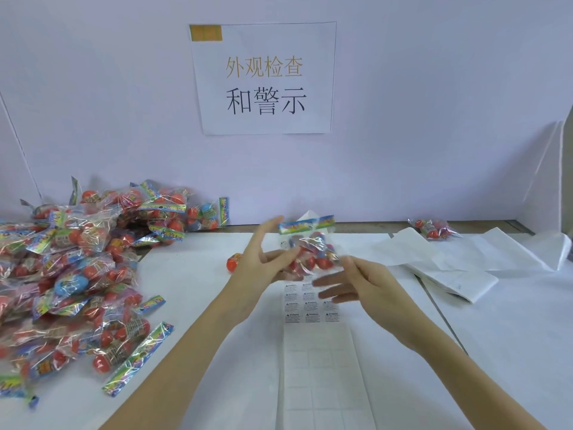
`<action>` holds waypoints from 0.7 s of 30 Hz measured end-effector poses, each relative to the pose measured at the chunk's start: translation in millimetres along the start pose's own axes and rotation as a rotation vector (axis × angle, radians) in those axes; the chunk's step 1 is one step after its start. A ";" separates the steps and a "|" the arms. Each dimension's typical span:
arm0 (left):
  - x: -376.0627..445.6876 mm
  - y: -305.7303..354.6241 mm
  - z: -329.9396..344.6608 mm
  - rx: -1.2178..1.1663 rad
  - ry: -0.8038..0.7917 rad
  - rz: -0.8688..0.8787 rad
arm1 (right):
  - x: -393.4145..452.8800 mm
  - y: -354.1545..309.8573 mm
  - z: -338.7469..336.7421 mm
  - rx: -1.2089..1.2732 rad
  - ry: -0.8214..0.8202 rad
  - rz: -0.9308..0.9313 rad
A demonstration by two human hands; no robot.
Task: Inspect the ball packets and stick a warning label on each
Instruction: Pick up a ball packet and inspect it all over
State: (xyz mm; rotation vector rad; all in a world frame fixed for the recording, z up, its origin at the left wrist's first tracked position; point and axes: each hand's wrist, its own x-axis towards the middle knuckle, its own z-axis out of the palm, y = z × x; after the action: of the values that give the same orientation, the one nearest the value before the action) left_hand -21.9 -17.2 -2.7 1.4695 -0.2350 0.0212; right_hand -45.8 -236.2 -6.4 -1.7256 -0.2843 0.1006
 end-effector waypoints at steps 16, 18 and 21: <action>11.3 -13.0 -10.9 0.232 0.478 0.079 | 10.7 11.0 2.1 0.066 0.227 0.032; 10.2 -11.4 -8.1 0.252 0.437 0.065 | 8.3 7.8 -2.8 0.140 0.240 0.029; 6.5 -8.3 -0.1 0.183 0.365 -0.018 | 7.1 4.7 -1.2 0.288 0.166 0.027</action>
State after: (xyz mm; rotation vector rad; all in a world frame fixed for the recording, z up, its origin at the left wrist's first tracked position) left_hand -14.3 -18.7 -9.8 1.6194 0.0799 0.3005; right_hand -38.0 -236.2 -10.2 -1.4420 -0.1169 0.0159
